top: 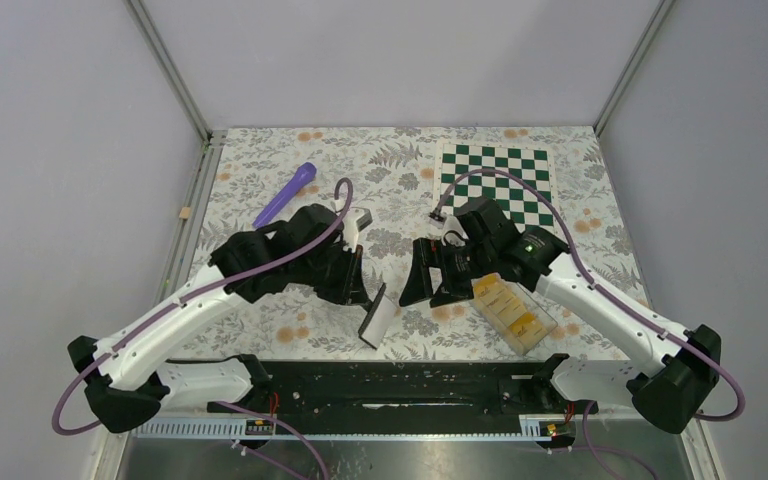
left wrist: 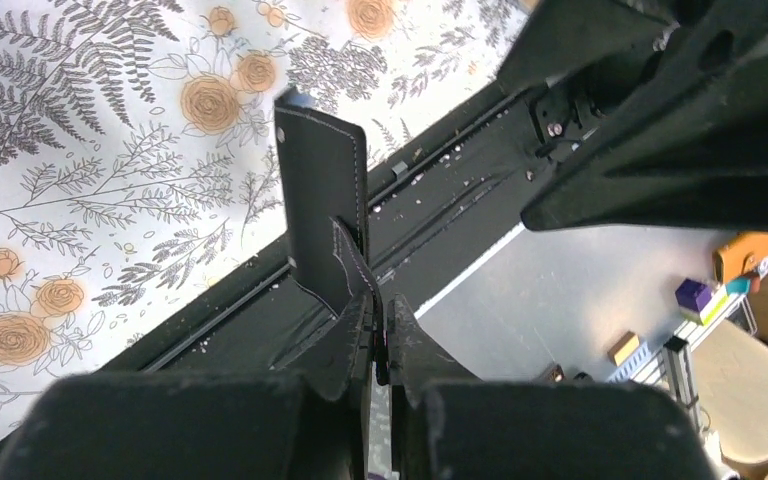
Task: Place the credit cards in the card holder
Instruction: Open the card holder.
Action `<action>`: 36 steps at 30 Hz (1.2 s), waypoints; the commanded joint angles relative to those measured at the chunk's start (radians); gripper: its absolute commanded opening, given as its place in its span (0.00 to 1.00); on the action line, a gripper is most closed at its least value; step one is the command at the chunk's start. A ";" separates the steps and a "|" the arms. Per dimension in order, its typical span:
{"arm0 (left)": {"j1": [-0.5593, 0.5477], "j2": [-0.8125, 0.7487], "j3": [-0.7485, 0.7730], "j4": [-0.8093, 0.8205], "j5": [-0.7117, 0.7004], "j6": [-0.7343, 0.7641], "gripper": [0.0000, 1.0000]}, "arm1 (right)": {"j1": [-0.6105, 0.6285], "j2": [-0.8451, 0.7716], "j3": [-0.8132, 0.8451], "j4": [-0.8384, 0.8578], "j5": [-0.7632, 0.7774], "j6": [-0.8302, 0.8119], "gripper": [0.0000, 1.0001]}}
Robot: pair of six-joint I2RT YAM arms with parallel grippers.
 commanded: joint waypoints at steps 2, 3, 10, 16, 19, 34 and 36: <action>0.003 0.017 0.143 -0.109 0.122 0.153 0.00 | 0.002 -0.027 0.096 -0.074 0.010 -0.238 0.99; 0.004 0.018 0.158 -0.115 0.141 0.170 0.00 | 0.002 -0.033 0.105 -0.083 0.017 -0.267 0.99; 0.003 0.040 0.237 -0.109 0.330 0.235 0.00 | 0.004 -0.084 0.135 -0.021 -0.095 -0.390 0.99; 0.003 0.059 0.275 -0.086 0.439 0.249 0.00 | 0.044 -0.082 0.131 0.144 -0.203 -0.362 1.00; 0.002 0.061 0.272 -0.072 0.456 0.247 0.00 | 0.071 -0.065 0.134 0.208 -0.226 -0.316 0.99; 0.013 0.009 0.246 0.005 0.436 0.208 0.00 | 0.128 -0.068 0.028 0.427 -0.356 -0.137 0.96; 0.023 0.000 0.238 0.017 0.419 0.198 0.00 | 0.139 -0.071 0.008 0.437 -0.355 -0.120 0.92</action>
